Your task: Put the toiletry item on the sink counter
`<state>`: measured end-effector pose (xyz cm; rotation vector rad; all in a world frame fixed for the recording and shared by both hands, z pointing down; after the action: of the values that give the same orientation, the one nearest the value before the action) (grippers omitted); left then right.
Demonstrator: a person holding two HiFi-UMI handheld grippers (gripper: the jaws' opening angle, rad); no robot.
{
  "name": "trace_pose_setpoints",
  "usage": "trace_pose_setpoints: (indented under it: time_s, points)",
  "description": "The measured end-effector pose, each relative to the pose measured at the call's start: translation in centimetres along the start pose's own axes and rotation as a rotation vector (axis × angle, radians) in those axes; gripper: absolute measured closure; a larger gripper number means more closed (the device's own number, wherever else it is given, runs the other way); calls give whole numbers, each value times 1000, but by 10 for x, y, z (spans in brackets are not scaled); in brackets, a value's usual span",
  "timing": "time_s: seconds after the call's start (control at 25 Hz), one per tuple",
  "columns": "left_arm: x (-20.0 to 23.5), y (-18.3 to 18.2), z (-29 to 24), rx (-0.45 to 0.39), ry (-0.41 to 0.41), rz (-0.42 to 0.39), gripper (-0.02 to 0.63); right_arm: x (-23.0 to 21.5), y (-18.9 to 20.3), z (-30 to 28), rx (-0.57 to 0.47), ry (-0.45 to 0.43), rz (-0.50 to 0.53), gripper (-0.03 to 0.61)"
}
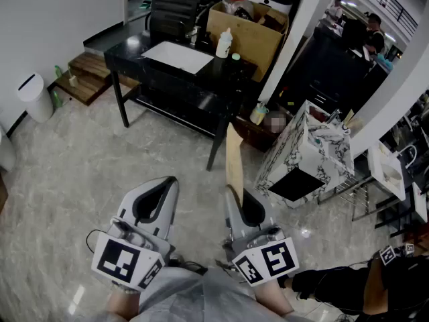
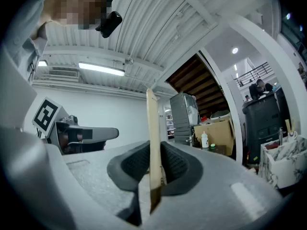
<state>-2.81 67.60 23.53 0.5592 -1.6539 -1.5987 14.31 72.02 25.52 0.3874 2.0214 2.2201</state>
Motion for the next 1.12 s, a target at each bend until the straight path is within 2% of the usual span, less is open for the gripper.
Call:
trace_pose_setpoints:
  time_s: [0.48,1.12]
  points:
    - [13,-1,5,-2,6,-4,609,14,-2,-15,-3,-30,15,528]
    - [57,2,4,17,11,-1,609,25,14,-46,31,17,-21,527]
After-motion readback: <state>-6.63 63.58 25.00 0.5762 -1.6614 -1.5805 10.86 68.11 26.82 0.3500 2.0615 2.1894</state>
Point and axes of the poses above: the fingertips, and each gripper's own axes: z backward along the fingers, x to its left, y out of its underside, the point moved 6 cm from there along z, backward along the fingers, and after that the axes turned 10 degrees about z, right-handed, at the moved point
